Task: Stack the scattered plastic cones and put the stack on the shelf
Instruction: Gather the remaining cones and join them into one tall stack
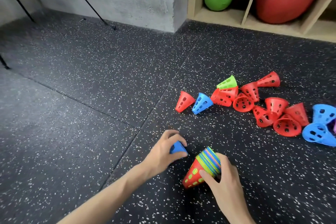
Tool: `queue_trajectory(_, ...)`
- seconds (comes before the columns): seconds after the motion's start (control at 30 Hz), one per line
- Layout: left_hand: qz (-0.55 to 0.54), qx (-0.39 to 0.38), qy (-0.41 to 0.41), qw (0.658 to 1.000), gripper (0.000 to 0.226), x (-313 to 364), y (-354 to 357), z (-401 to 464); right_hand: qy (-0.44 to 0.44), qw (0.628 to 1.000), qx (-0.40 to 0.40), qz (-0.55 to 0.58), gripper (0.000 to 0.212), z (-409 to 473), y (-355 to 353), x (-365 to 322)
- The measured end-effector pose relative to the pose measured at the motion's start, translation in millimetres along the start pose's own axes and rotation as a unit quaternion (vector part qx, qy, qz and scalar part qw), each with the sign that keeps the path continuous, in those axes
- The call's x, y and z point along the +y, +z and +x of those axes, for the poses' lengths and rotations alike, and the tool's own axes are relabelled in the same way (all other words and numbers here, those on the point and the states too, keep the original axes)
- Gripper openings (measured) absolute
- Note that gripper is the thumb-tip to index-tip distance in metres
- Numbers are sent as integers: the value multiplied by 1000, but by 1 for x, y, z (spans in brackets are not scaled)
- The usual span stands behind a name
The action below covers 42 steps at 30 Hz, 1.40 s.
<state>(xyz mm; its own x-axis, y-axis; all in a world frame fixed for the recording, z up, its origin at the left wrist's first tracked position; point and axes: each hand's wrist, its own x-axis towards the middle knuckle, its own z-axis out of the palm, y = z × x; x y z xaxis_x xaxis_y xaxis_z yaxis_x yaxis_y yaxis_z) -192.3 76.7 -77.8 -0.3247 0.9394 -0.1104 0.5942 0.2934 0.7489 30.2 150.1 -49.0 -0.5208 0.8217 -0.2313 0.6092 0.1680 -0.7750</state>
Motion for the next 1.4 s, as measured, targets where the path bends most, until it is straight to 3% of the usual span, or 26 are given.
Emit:
queue_trajectory(0.17, -27, 38, -52, 998, 73, 7, 16, -16, 21, 998, 20, 51, 48, 2, -4, 2)
queue_trajectory(0.3, -59, 51, -71, 994, 84, 11, 20, -25, 45, 984, 123, 119, 42, 15, -22, 4)
queue_trajectory(0.4, -78, 51, -62, 994, 86, 22, 29, -33, 29, 978, 153, 136, 42, 28, -40, -4)
queue_trajectory(0.53, -116, 61, -49, 990, 88, 47, 39, -33, -17, 985, 105, 135, 41, 37, -48, -20)
queue_trajectory(0.73, -158, 136, -29, 978, 93, 67, 37, -32, -91, 992, -15, 84, 47, 38, -30, -34)
queue_trajectory(0.9, -178, 132, -17, 975, 96, 66, 29, -34, -134, 980, -90, 113, 28, 41, -33, -41)
queue_trajectory(1.27, -177, 113, -17, 978, 96, 51, 26, -8, -170, 973, -146, 54, 29, 79, -37, -48)
queue_trajectory(1.4, -184, 117, -14, 976, 93, 40, 28, 10, -181, 973, -117, 80, 35, 97, -30, -43)
